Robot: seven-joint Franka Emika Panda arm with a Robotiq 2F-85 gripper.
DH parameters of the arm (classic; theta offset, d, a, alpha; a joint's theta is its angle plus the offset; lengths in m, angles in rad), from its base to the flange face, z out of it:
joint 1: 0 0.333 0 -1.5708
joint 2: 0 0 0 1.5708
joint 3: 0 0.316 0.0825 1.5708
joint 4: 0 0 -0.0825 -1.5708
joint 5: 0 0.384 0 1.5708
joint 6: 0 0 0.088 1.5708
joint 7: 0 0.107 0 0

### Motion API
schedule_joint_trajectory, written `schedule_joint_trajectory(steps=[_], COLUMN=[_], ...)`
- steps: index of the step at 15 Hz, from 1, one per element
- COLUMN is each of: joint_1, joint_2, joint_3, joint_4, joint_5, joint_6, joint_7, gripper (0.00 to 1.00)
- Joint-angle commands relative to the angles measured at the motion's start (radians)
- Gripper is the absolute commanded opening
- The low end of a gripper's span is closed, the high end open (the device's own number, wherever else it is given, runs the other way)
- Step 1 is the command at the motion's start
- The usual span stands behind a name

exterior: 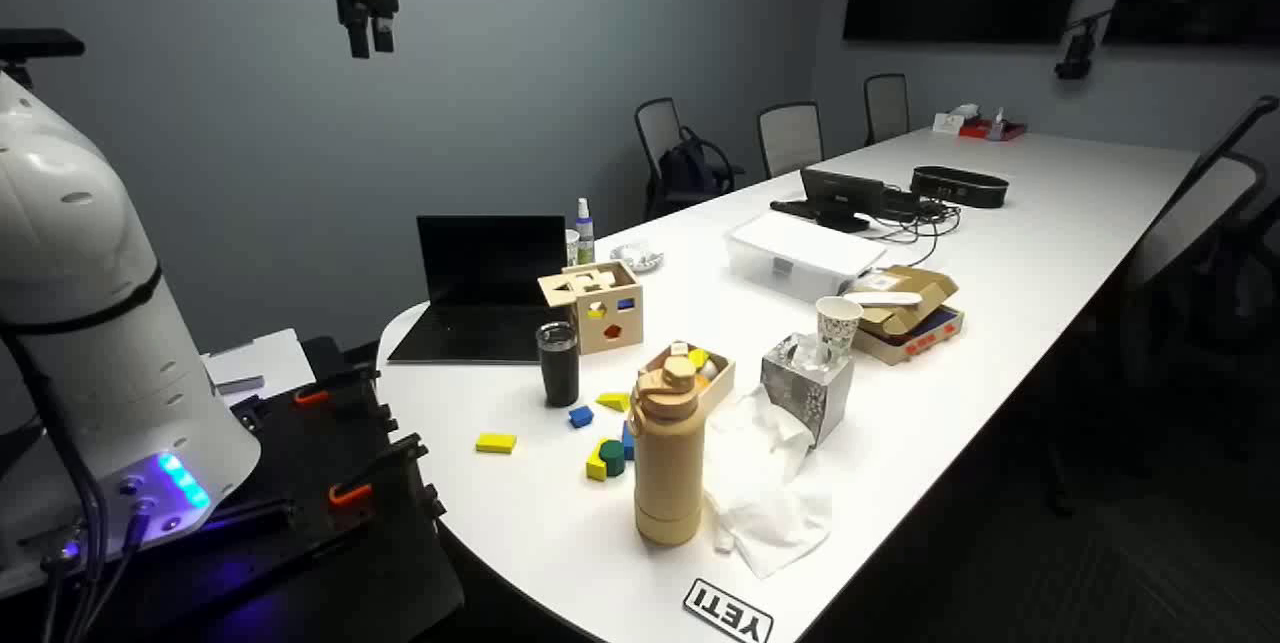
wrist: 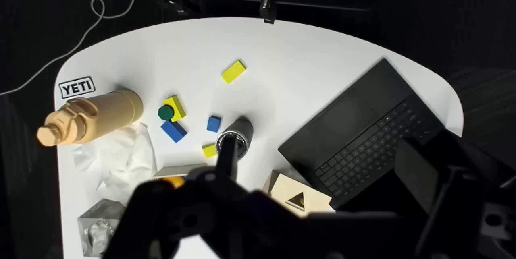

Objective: Clean up when doing the task

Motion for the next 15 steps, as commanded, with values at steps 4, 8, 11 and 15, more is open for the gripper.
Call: schedule_joint_trajectory(steps=[4, 8, 11, 15], joint_1=[-0.025, -0.085, -0.118, -0.141], joint_2=[0.088, 0.242, 0.372, 0.53], joint_3=[-0.054, -0.135, -0.193, -0.269], joint_4=[0.021, 0.057, 0.093, 0.144], joint_5=[-0.108, -0.321, -0.479, -0.628], joint_6=[0.06, 0.207, 0.337, 0.472], joint_7=[-0.052, -0.114, -0.13, -0.128], gripper=[1.0, 1.0, 1.0, 1.0])
